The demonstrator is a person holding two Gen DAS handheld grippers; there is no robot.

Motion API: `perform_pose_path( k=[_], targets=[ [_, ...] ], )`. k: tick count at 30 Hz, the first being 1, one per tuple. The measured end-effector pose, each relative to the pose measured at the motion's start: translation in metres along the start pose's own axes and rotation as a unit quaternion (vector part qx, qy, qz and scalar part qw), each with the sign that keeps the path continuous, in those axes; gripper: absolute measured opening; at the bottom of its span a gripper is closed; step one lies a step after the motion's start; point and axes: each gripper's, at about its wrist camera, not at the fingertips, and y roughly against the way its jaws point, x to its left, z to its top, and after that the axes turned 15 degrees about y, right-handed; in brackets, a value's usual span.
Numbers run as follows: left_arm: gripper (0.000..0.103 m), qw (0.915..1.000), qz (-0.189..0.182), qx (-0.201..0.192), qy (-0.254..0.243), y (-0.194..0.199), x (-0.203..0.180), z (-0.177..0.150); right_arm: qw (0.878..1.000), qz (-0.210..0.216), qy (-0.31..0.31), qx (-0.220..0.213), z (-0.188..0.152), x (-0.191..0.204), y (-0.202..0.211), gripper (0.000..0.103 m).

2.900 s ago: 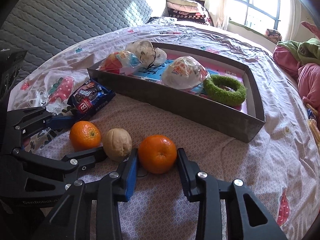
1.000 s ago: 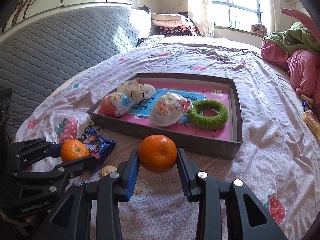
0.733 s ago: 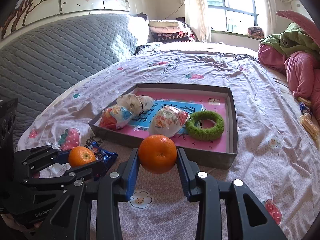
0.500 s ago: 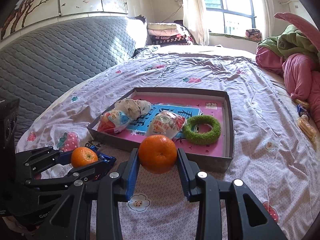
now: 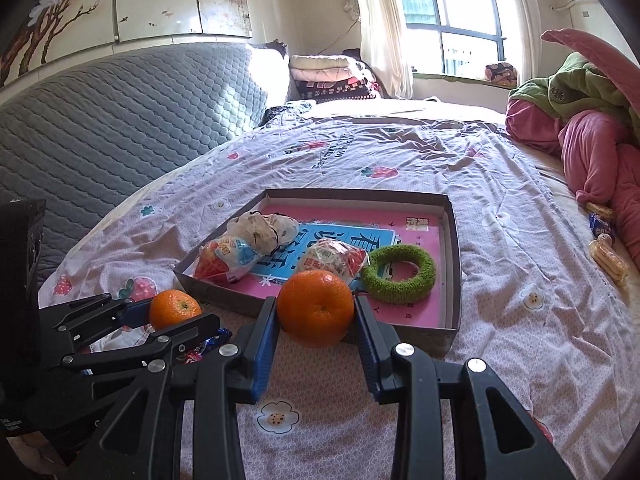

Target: Organize objects

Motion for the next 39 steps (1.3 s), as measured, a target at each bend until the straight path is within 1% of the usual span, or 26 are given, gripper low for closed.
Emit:
perform_pose_path(
  k=[26, 39],
  targets=[
    [0.04, 0.9995, 0.003, -0.024, 0.018, 0.0, -0.001, 0.016, 0.999, -0.02, -0.012, -0.034, 0.014, -0.002, 0.006, 0.037],
    [0.04, 0.9992, 0.003, -0.033, 0.024, -0.005, -0.007, 0.018, 0.998, -0.04, -0.01, -0.037, 0.019, -0.008, 0.006, 0.037]
  ],
)
